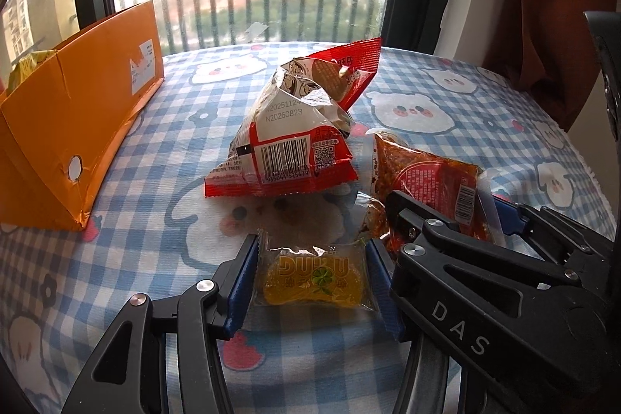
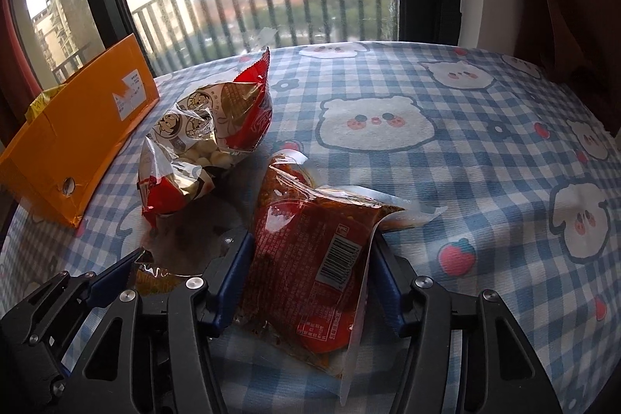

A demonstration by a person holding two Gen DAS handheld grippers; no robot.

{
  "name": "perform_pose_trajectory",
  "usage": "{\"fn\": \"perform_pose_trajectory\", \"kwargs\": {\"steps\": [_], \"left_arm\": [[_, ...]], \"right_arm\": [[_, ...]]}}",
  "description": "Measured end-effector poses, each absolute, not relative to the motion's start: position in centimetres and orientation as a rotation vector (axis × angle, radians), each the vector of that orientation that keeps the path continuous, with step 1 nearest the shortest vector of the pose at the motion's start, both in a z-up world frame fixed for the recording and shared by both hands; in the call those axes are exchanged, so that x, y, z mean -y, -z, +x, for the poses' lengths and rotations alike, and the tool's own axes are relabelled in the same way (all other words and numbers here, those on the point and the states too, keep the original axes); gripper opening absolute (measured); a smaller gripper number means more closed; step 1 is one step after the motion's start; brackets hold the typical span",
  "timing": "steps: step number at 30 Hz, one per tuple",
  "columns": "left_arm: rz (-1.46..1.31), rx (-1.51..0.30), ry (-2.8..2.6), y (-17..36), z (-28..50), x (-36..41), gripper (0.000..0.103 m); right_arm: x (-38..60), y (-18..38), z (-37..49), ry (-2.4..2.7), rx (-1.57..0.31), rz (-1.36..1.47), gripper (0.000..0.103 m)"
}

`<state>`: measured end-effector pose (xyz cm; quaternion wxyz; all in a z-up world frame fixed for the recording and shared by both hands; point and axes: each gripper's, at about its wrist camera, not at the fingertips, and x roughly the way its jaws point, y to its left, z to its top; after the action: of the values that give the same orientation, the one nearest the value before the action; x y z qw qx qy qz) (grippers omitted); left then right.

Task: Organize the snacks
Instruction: 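Close left tool on the DUDU jelly cup while right tool closes on the red meat packet, then lift the jelly cup in left tool while right tool lifts the red meat packet toward the box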

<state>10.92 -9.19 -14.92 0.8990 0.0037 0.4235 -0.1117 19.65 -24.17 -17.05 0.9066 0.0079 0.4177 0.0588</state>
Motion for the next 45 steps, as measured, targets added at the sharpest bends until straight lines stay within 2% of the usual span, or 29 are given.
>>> {"fn": "perform_pose_trajectory", "kwargs": {"steps": [26, 45], "left_arm": [[-0.008, -0.775, 0.285, 10.8, 5.8, 9.8, 0.056], [0.02, -0.573, 0.284, 4.5, 3.8, 8.8, 0.056]], "right_arm": [[26.2, 12.9, 13.6, -0.092, -0.744, 0.069, 0.06], [25.1, 6.7, 11.3, -0.11, -0.553, 0.057, 0.06]]}}
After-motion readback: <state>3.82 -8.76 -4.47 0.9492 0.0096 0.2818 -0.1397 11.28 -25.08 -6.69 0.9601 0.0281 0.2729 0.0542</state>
